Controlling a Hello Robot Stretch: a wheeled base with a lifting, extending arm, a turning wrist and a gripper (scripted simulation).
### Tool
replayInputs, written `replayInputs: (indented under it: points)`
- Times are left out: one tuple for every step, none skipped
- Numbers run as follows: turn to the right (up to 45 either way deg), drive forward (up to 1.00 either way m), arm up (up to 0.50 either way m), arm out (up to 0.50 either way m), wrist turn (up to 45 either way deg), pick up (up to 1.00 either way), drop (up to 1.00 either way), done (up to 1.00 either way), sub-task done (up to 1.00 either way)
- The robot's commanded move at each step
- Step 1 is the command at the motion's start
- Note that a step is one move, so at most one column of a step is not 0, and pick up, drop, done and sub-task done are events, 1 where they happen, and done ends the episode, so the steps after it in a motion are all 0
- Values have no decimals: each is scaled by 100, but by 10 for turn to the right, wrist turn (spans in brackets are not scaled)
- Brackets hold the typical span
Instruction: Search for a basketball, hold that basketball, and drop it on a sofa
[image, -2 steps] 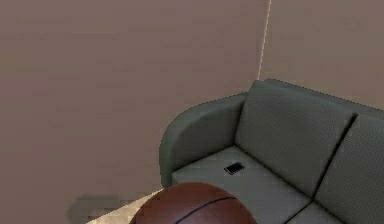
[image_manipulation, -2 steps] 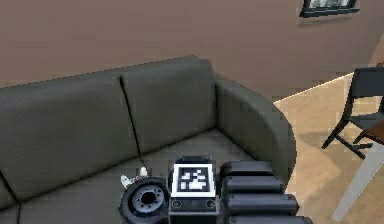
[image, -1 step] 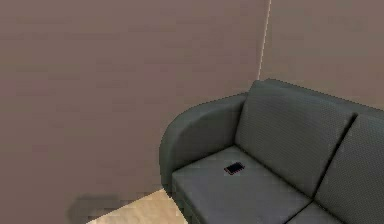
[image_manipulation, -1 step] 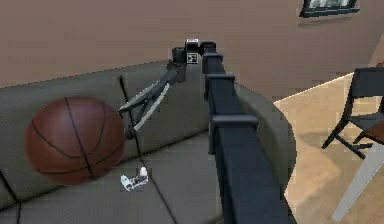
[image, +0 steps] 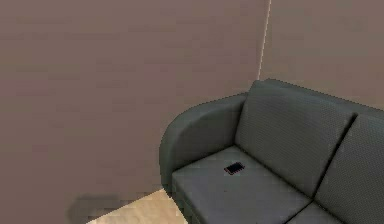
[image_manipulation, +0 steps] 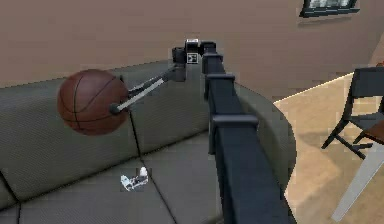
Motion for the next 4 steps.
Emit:
replayInputs:
  points:
    - [0, 0, -38, 0, 0, 0, 0, 0, 0]
    - [0, 0, -32, 0, 0, 0, 0, 0, 0]
    - [0, 0, 0, 0, 0, 0, 100, 0, 0]
    - [0, 0, 10, 0, 0, 0, 0, 0, 0]
